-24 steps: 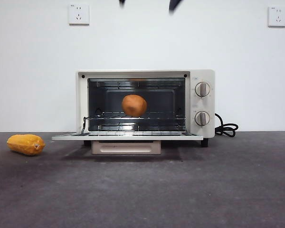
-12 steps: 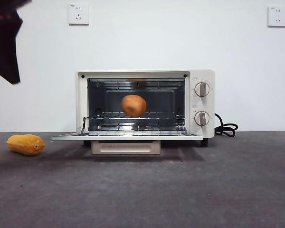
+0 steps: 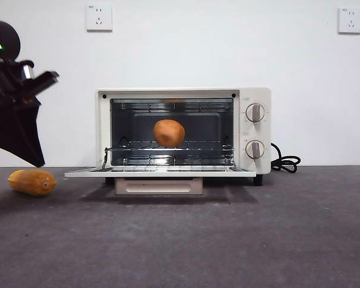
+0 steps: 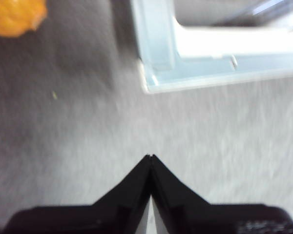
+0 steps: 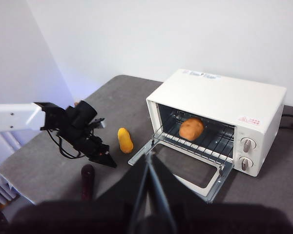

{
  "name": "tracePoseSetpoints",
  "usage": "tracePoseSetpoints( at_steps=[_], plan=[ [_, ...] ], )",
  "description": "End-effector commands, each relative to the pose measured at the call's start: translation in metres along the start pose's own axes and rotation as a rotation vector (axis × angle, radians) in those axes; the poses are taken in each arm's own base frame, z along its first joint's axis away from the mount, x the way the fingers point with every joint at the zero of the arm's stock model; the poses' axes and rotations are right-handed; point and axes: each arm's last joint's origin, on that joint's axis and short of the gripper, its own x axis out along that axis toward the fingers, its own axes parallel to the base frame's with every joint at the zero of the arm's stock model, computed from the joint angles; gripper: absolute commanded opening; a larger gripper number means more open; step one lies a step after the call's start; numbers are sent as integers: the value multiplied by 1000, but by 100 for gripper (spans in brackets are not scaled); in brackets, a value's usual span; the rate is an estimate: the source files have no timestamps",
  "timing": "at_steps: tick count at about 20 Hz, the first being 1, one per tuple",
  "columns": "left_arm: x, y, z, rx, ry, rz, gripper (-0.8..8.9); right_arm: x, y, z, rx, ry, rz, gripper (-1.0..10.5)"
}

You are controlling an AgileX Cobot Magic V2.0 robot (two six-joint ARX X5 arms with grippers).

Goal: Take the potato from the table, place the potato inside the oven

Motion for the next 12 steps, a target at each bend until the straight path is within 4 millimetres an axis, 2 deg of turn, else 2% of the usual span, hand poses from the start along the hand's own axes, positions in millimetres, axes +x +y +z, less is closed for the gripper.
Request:
tracePoseSetpoints(
  at_steps=[1, 12],
  plan=[
    [11, 5, 4, -86, -2, -9, -7, -7, -3, -4, 11, 6, 0, -12],
    [40, 17, 13, -203, -7, -27, -7, -11, -5, -4, 15, -3, 3, -12]
  ],
)
